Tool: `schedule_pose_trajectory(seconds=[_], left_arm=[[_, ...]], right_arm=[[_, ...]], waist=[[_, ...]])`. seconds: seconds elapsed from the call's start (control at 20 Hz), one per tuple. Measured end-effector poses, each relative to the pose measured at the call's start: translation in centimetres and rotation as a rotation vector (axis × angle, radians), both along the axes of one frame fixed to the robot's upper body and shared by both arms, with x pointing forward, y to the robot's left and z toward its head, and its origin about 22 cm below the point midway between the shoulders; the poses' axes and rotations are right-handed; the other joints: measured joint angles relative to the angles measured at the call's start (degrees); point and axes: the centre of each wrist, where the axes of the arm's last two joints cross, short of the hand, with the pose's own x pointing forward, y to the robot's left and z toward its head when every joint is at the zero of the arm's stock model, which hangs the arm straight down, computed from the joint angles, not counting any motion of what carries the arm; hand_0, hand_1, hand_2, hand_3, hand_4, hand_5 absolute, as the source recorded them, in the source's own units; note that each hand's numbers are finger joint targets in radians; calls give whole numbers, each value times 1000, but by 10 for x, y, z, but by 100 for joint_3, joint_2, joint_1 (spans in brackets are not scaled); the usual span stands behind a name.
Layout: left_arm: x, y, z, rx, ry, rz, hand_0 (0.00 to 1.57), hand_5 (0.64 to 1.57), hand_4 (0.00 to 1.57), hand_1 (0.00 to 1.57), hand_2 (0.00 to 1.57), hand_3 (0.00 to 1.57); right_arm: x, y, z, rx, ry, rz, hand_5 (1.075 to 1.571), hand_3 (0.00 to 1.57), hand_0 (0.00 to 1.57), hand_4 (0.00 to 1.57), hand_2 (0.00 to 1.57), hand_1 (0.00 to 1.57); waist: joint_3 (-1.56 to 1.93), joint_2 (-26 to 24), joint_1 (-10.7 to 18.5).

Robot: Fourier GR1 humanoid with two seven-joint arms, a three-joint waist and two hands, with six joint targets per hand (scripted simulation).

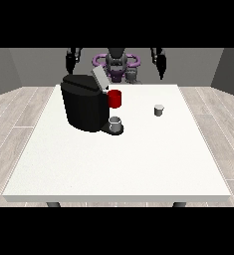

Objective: Insert the coffee pod into the coffee machine and close the lid

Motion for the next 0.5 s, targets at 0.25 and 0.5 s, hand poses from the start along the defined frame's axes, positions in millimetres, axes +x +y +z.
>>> schedule_pose_trajectory(seconds=[0.25,0.5], left_arm=[[0,18,-9,-42,-45,-29,0,1571,282,0,0,0],[-4,39,-11,-33,-90,-61,0,1571,311,0,0,0]], right_arm=[[-5,-4,-7,-3,35,2,1571,0,0,128,0,0],[-12,-6,-16,41,-7,-104,1571,0,0,181,0,0]], waist=[[63,-52,-26],[82,-140,-96]])
